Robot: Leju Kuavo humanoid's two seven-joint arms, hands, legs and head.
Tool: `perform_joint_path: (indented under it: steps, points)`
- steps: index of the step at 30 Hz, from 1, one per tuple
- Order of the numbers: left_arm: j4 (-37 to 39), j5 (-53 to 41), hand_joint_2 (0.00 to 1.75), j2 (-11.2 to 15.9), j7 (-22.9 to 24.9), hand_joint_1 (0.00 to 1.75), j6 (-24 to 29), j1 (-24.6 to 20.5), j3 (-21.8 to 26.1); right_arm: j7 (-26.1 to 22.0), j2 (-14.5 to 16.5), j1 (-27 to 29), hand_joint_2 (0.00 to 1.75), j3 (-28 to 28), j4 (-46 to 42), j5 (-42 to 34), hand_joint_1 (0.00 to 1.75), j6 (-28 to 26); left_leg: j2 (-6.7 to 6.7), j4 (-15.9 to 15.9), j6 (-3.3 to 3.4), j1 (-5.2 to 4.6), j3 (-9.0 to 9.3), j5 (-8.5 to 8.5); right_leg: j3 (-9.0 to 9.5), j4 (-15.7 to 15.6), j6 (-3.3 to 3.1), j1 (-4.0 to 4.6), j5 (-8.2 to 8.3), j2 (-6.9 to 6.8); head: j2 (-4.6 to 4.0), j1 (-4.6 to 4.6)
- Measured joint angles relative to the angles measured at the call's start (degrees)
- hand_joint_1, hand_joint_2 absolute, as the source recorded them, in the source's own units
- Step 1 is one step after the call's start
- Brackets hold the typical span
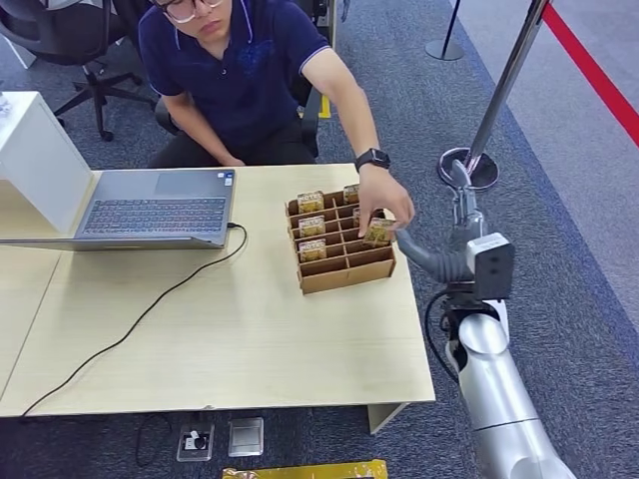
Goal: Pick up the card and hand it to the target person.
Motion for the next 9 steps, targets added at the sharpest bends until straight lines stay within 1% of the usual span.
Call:
perform_joint_path:
  steps: [3, 8, 9]
  points:
    - [0.0, 0.0, 0.0, 0.01, -0.22, 0.0, -0.04, 0.28, 0.26, -1.36, -1.65, 4.72, 1.75, -5.03, -2.79, -3.87, 0.0, 8.3, -0.01, 0.0, 0.0, 0.0, -0.02, -0.02, -0.01, -0.01, 0.0, 0.0, 0.0, 0.0, 0.0, 0.0]
    - [0.01, 0.15, 0.0, 0.01, -0.5, 0.0, -0.15, 0.37, 0.78, -1.61, -3.71, 11.65, 1.75, -12.91, -5.9, -8.44, 0.0, 22.29, -0.01, -0.01, 0.0, 0.0, -0.02, -0.04, -0.01, -0.03, 0.01, 0.0, -0.01, 0.0, -0.01, 0.0]
    - [0.01, 0.2, 0.0, 0.01, -0.51, 0.0, -0.16, 0.38, 0.84, -1.62, -3.93, 12.3, 1.75, -13.74, -6.12, -8.58, 0.0, 23.87, -0.01, -0.01, 0.0, 0.0, -0.02, -0.05, 0.0, -0.03, 0.01, 0.0, -0.01, 0.0, 0.0, 0.01]
